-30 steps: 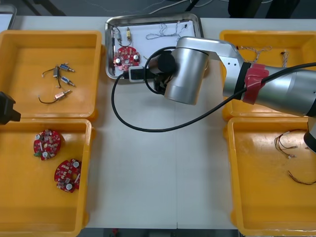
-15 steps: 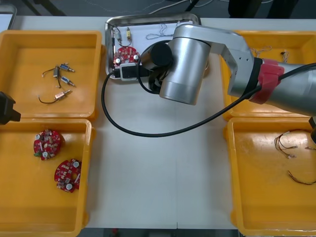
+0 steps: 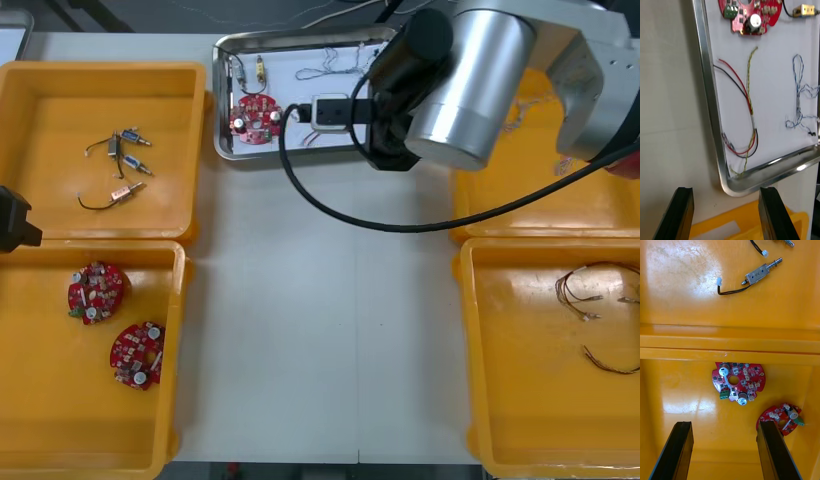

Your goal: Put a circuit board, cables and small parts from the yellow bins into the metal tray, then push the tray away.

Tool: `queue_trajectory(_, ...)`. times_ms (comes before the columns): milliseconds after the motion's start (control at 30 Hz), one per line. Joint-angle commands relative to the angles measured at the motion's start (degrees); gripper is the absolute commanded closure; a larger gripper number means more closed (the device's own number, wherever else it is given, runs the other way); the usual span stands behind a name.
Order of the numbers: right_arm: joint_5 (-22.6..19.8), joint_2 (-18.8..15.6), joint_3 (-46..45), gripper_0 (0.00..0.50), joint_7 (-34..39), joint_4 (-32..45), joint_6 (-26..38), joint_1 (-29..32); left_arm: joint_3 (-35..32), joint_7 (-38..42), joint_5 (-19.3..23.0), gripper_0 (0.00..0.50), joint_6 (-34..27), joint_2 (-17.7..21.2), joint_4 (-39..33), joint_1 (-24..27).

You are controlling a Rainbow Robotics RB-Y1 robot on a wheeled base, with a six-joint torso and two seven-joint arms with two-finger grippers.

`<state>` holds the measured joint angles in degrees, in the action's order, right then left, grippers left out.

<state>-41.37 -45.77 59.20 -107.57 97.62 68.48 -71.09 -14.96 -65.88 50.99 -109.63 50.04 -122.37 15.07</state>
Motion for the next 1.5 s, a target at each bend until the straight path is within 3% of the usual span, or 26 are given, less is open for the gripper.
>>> queue_trajectory(33, -3.7, -4.5, -5.4, 0.000, -3.3, 1.6, 2.8, 0.9, -1.9, -5.0, -0.2, 0.000, -0.4, 2.6, -1.7, -1.3)
queue_trajectory(333, -7.2, -6.5, -12.8, 0.000, -3.1, 1.6, 11.2, 3.2, -1.9, -5.0, -0.2, 0.000, -0.4, 2.6, -1.7, -1.3)
queue_trajectory(667, -12.2, -9.1, -25.4, 0.000, -0.8, 0.9, 20.7, 10.1, -1.9, -5.0, -0.2, 0.000, -0.4, 2.6, -1.7, -1.3)
queue_trajectory(1067, -15.6, -11.6, -33.7, 0.000, 12.5, 0.7, 28.5, 16.2, -1.9, -5.0, -0.2, 0.000, -0.4, 2.6, -1.7, -1.3)
queue_trajectory(1500, -18.1, -15.5, -45.3, 0.000, 26.9, 2.7, 34.6, 27.4, -1.9, -5.0, -0.2, 0.000, -0.4, 2.6, -1.7, -1.3)
